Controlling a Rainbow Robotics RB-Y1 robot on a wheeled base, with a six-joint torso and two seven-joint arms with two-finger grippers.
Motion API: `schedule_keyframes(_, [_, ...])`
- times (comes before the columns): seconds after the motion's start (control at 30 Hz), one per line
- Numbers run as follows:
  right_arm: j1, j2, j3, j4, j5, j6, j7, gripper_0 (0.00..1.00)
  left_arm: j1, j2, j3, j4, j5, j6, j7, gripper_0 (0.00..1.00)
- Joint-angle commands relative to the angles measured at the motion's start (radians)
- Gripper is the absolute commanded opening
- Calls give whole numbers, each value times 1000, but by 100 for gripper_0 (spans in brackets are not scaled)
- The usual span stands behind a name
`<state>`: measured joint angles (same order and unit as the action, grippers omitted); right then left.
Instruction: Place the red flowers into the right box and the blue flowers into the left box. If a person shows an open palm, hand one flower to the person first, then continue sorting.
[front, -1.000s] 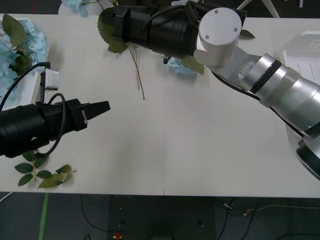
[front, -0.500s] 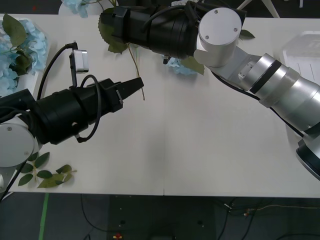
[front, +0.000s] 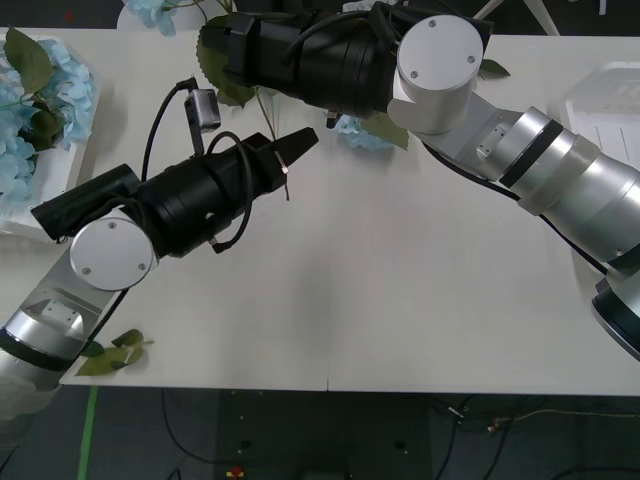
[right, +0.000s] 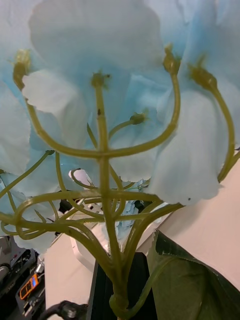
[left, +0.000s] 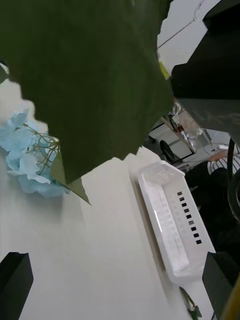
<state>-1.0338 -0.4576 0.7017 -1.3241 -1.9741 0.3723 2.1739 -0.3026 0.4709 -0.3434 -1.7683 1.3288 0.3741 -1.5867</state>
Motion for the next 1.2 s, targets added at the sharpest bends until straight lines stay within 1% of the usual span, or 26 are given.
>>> schedule_keyframes(0.03, [0,25,4,-40,-11,4,21,0,-76,-29,-36,30,33,-24,48,100])
schedule_keyframes(0.17, [0,24,2,-40,-9,4,20,0,-82,-34,-46,32,69,-26,53,100])
schedule_keyframes(0.43, [1,24,4,-40,-5,-6,20,0,-89,-41,-51,32,69,-26,65,100])
schedule_keyframes(0.6, [0,20,4,-40,-5,-9,20,0,-110,-69,-51,59,70,-35,74,100])
schedule_keyframes(0.63, [1,20,2,-40,-5,-9,20,0,-113,-72,-51,64,73,-40,74,97])
schedule_keyframes(0.67, [1,20,4,-40,-5,-9,20,0,-118,-80,-49,73,72,-44,74,78])
schedule_keyframes(0.73, [0,22,2,-40,-5,-9,20,0,-122,-80,-51,82,73,-47,70,61])
schedule_keyframes(0.77, [1,20,4,-40,-5,-9,20,0,-124,-80,-51,84,72,-47,70,43])
schedule_keyframes(0.8, [0,22,4,-40,-5,-10,20,0,-124,-80,-49,85,70,-47,73,18])
schedule_keyframes(0.83, [0,22,2,-40,-5,-10,20,0,-124,-80,-51,85,73,-46,74,3])
schedule_keyframes(0.87, [0,20,4,-40,-5,-10,20,0,-124,-78,-51,85,79,-46,74,0])
schedule_keyframes(1.2, [0,22,4,-40,-5,-16,21,0,-124,-61,-51,84,99,-47,70,0])
